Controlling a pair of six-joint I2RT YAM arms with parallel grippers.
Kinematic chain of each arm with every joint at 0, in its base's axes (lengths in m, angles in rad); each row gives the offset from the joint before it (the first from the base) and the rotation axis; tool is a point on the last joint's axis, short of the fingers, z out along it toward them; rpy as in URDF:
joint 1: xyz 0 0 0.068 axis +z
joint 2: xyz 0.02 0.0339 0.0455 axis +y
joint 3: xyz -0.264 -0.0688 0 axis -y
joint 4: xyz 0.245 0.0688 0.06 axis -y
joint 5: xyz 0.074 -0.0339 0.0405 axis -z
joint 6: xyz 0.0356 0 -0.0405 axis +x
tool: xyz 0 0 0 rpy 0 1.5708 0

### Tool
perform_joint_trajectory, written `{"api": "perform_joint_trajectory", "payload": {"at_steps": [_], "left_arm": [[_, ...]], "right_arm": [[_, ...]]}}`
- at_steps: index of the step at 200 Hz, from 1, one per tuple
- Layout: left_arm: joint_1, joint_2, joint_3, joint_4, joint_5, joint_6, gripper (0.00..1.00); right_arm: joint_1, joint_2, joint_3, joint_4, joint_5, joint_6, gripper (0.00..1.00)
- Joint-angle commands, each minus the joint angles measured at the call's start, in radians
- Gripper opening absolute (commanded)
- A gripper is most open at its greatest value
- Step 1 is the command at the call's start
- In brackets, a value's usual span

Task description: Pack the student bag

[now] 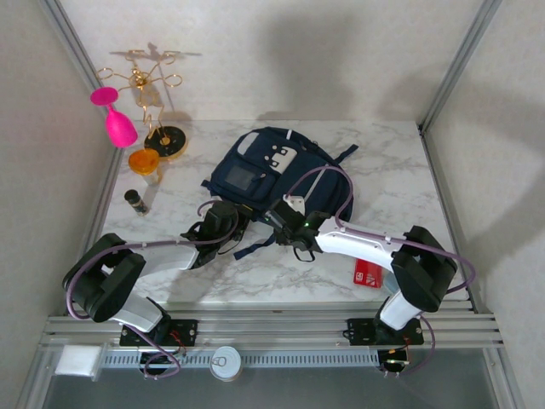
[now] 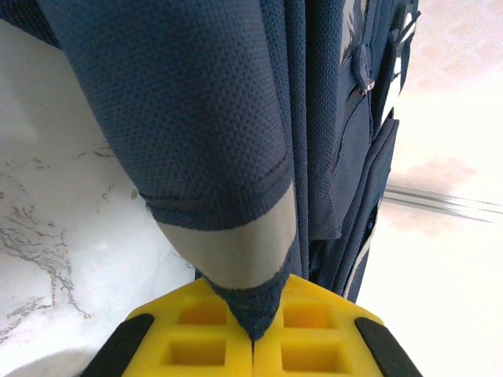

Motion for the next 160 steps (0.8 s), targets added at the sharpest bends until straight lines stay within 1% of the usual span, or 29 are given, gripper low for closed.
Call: {"api": "perform_joint_trajectory", "payload": {"at_steps": [1,22,57,69,78,101,133,142,160], "left_arm": [[0.005,-0.024,0.017,0.079,0.011,0.008,0.0],[0.005,-0.021,0.017,0.078,0.011,0.006,0.0],[0.006,-0.028,0.014,0.078,0.01,0.006,0.0],[0.005,-0.031,0.014,0.07,0.006,0.007,0.0],[0.005,-0.031,0.01,0.068,0.002,0.006,0.0],[0.007,-0.039,-0.001,0.071,-0.006,0.005,0.0],[0.017,-0.047,0.001,0.061,-0.011,0.023,0.0],[0.021,-0.048,0.001,0.055,-0.009,0.025,0.0],[0.029,-0.051,0.002,0.052,-0.009,0.033,0.0]], "right_arm": [[0.018,0.034,-0.009,0.007,0.011,-0.018,0.33],[0.033,0.069,0.02,-0.008,0.034,0.0,0.35],[0.005,0.131,0.083,-0.057,0.118,0.057,0.35],[-0.006,0.138,0.095,-0.015,0.098,0.019,0.35],[-0.005,0.146,0.114,-0.014,0.113,0.006,0.34],[-0.006,0.16,0.16,-0.07,0.173,0.009,0.28],[-0.006,0.137,0.126,-0.069,0.146,-0.013,0.22],[-0.007,0.122,0.11,-0.069,0.139,-0.019,0.19],[-0.007,0.087,0.065,-0.038,0.109,-0.044,0.15]]}}
